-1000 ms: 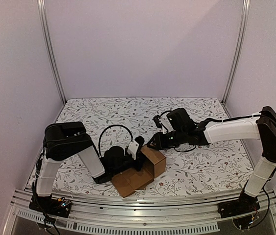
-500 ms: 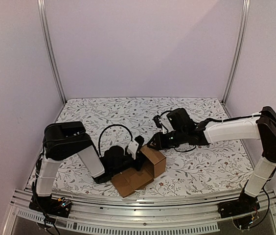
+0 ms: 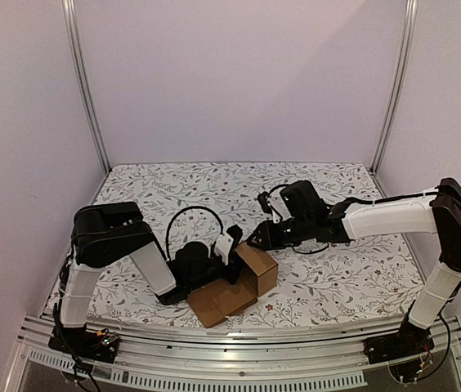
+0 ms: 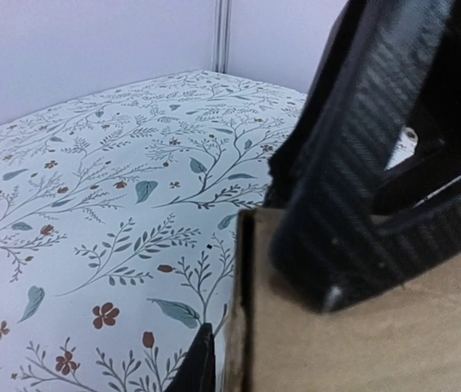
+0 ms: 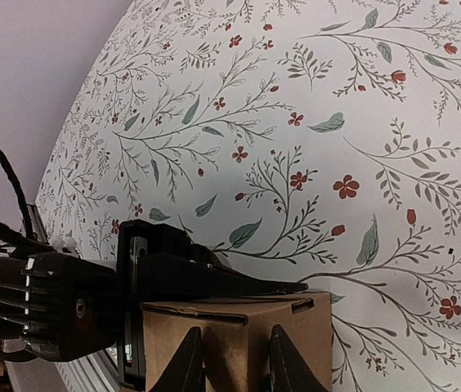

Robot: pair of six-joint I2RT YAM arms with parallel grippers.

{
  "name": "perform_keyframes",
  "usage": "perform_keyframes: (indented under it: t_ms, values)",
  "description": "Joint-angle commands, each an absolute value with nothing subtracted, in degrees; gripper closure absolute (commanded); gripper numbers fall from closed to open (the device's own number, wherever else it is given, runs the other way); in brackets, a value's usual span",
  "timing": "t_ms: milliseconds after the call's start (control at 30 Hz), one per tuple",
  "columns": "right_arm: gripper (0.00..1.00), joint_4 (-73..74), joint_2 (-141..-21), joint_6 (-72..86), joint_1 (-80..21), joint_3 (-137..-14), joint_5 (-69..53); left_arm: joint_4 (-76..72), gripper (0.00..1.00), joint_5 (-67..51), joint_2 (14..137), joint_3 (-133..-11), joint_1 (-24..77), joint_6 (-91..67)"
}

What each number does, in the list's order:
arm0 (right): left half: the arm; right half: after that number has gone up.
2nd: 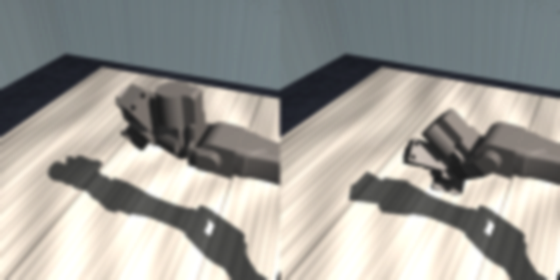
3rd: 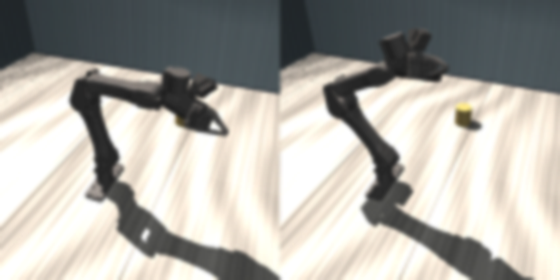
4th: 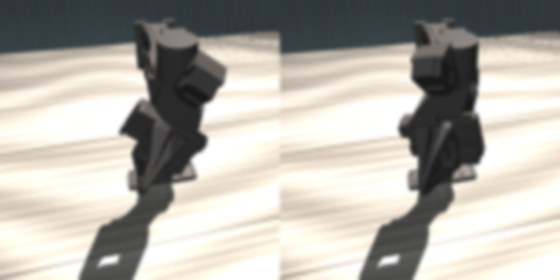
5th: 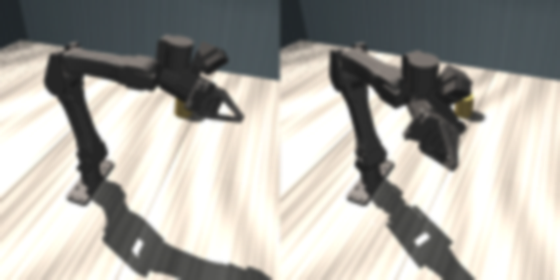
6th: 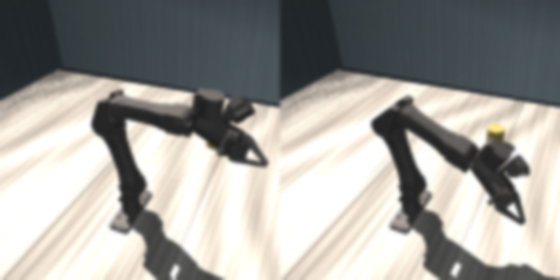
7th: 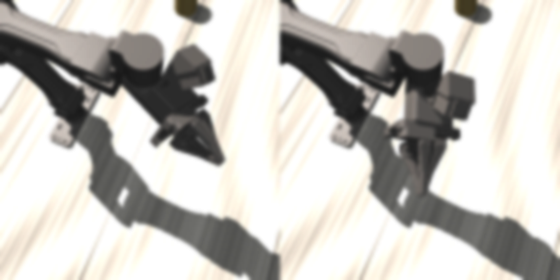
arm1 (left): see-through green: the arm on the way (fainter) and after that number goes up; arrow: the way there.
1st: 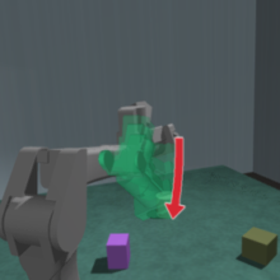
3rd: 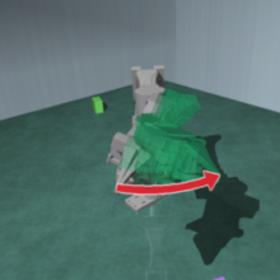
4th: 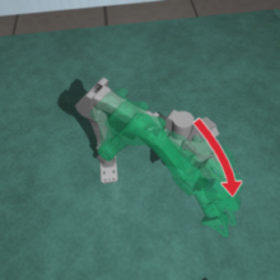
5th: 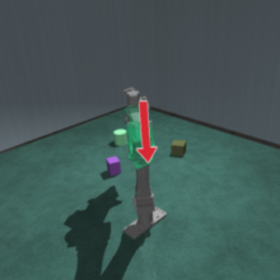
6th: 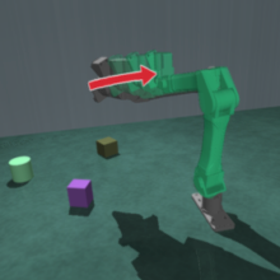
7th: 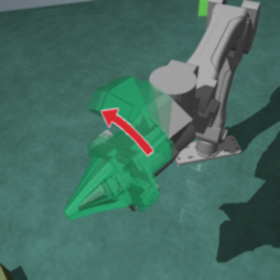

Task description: Fold the paper box

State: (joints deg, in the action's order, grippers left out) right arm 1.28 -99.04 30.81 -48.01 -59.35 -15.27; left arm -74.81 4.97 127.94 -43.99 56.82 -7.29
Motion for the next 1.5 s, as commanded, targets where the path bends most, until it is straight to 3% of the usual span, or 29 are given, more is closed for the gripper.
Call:
perform_keyframes:
  t_ms: [0, 33, 567, 733, 933, 1100, 1467]
  values:
    - [0.75, 4.68, -98.88, 30.75, -48.78, -57.31, -16.47, -87.35, 0.95, 2.51, 124.63, -46.52, 56.52, -7.46]
    - [0.75, 4.68, -98.88, 30.76, -48.79, -57.26, -16.4, -87.31, 1.0, 2.27, 124.79, -46.64, 56.51, -7.38]
    - [0.74, 4.63, -98.12, 30.73, -48.74, -57.16, -16.25, -87.36, 1.0, 6.11, 123.11, -44.67, 56.97, -4.66]
    - [0.73, 5.09, -97.82, 30.31, -48.14, -57.87, -16.62, -87.36, 0.76, 6.84, 121.9, -42.54, 56.93, -3.32]
    - [0.7, 6.69, -97.48, 29.33, -47.28, -59.16, -16.47, -87.29, 0.57, 6.44, 119.09, -37.35, 56.88, -2.63]
    - [0.66, 8.66, -96.91, 28.27, -47.16, -60.72, -15.9, -87.34, 0.52, 6.75, 116.51, -31.82, 56.92, -2.42]
    - [0.51, 13.02, -91.24, 26.43, -47.14, -60.65, -13.41, -82.4, 0.51, 7.9, 105.5, -22.76, 56.96, -2.59]
